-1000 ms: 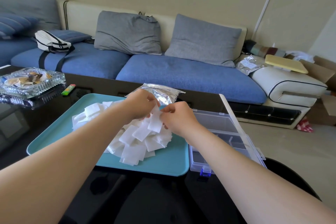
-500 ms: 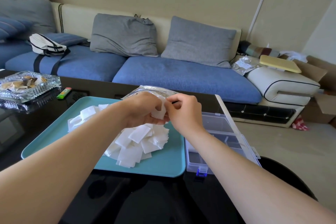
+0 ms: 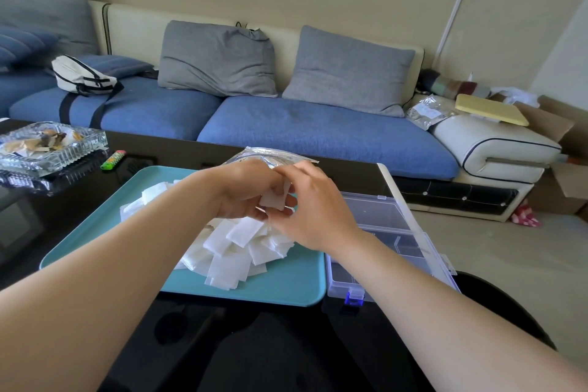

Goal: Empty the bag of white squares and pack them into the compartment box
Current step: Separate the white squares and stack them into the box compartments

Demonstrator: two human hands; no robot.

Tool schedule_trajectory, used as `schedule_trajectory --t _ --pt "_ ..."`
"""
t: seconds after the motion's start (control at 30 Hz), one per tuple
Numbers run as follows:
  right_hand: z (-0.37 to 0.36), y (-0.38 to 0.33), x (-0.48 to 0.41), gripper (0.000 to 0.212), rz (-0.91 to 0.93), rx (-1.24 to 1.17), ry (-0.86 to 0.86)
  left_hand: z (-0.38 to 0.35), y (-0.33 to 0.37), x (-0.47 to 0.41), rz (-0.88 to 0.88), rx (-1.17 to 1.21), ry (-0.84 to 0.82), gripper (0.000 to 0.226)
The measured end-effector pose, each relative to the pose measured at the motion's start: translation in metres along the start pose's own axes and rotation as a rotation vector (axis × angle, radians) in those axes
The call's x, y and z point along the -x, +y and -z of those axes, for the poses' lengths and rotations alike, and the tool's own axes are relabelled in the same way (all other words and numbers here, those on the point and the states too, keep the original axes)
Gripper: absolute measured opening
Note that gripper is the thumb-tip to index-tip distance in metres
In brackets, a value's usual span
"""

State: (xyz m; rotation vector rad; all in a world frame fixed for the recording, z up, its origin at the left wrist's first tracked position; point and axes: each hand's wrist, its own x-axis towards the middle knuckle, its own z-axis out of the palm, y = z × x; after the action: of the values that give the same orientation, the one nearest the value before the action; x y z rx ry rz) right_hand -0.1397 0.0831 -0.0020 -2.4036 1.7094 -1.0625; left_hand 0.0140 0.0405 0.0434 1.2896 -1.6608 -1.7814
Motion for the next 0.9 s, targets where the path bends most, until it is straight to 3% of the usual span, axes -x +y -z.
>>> schedule_trajectory --t 0.1,0.2,0.37,0.5,0.63,0.77,0.9 --pt "0.006 -0.003 0.001 0.059 -0.014 -0.020 -0.044 0.006 -0.001 -0.001 0.038 -0.012 -0.009 0.033" --pt "0.005 -0.007 0.002 0.071 -0.146 0.016 -0.188 0.011 -0.002 0.001 0.059 -0.079 0.076 0.035" --pt "-0.009 -0.006 0.001 0.039 -0.316 0.087 -0.307 0.013 -0.007 -0.003 -0.006 -0.321 0.360 0.028" --pt "-0.019 -0.020 0.000 0.052 -0.351 0.099 -0.396 0.021 -0.014 -0.007 -0.046 -0.333 0.404 0.028" --pt "-0.036 -0.024 -0.005 0.049 -0.392 0.147 -0.426 0.030 -0.023 -0.009 -0.085 -0.406 0.434 0.025" --pt "-0.036 -0.025 -0.010 0.020 -0.458 -0.024 -0.430 0.032 -0.024 -0.006 -0.093 -0.460 0.425 0.026" --pt "-0.021 -0.021 -0.017 0.007 -0.547 -0.220 -0.323 0.037 -0.027 -0.010 -0.114 -0.408 0.381 0.024"
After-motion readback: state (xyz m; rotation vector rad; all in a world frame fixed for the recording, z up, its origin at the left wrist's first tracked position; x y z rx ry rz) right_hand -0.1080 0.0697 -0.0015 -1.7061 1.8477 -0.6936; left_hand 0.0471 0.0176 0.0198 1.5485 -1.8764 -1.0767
